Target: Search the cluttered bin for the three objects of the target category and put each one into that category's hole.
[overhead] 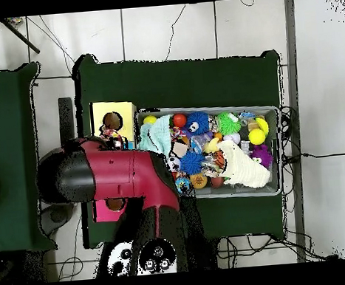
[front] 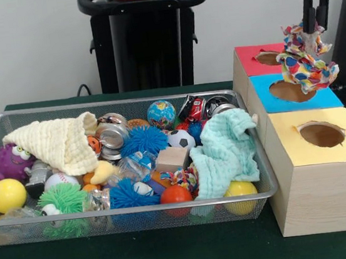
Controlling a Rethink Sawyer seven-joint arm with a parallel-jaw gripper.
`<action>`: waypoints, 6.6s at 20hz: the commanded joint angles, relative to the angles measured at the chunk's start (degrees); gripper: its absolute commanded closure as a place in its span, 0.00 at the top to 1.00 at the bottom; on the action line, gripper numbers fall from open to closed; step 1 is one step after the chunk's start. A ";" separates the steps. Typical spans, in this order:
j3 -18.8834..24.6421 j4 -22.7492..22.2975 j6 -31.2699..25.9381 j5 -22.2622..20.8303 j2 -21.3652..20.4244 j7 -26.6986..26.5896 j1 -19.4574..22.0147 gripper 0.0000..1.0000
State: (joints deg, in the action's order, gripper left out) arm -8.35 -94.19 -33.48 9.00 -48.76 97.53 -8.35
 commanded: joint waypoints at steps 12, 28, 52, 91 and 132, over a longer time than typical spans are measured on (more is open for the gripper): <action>0.26 3.13 3.94 3.20 7.02 15.27 -1.20 0.00; -0.75 6.28 6.66 4.25 11.26 16.18 -2.49 0.00; -2.87 7.82 10.09 6.45 13.97 15.65 -3.72 0.00; -1.50 4.89 9.83 7.04 14.39 12.67 -1.56 1.00; -0.41 6.24 7.77 6.77 14.57 11.25 0.25 0.00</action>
State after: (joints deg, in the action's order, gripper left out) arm -11.93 -86.81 -22.59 14.33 -36.03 97.58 -9.58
